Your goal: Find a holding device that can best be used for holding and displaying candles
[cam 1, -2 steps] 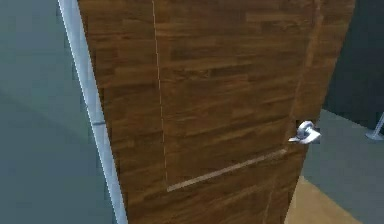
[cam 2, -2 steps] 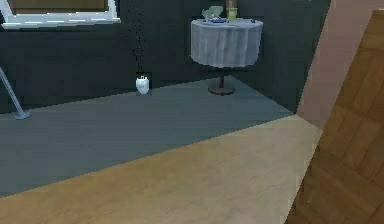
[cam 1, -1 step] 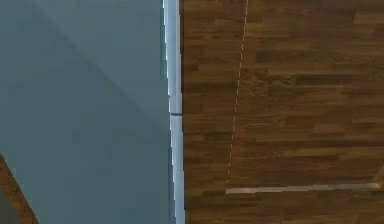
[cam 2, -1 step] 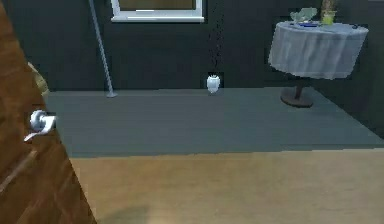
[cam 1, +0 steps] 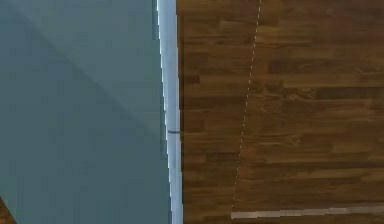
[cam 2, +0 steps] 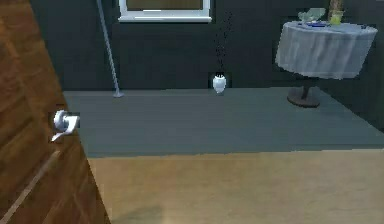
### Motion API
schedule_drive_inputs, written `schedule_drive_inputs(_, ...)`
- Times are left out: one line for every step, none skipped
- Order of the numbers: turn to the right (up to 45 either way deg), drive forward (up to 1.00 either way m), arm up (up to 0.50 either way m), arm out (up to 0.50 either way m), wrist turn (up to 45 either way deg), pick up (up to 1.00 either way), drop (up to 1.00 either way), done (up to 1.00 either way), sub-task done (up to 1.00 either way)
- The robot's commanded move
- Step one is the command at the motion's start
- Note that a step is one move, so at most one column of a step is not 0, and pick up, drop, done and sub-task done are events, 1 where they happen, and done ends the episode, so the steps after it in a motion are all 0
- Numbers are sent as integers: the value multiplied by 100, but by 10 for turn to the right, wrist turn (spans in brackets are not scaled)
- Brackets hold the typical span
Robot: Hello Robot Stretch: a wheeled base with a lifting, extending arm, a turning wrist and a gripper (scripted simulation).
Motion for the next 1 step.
schedule_drive_inputs(450,0,0,0,0,0,0,0,0)
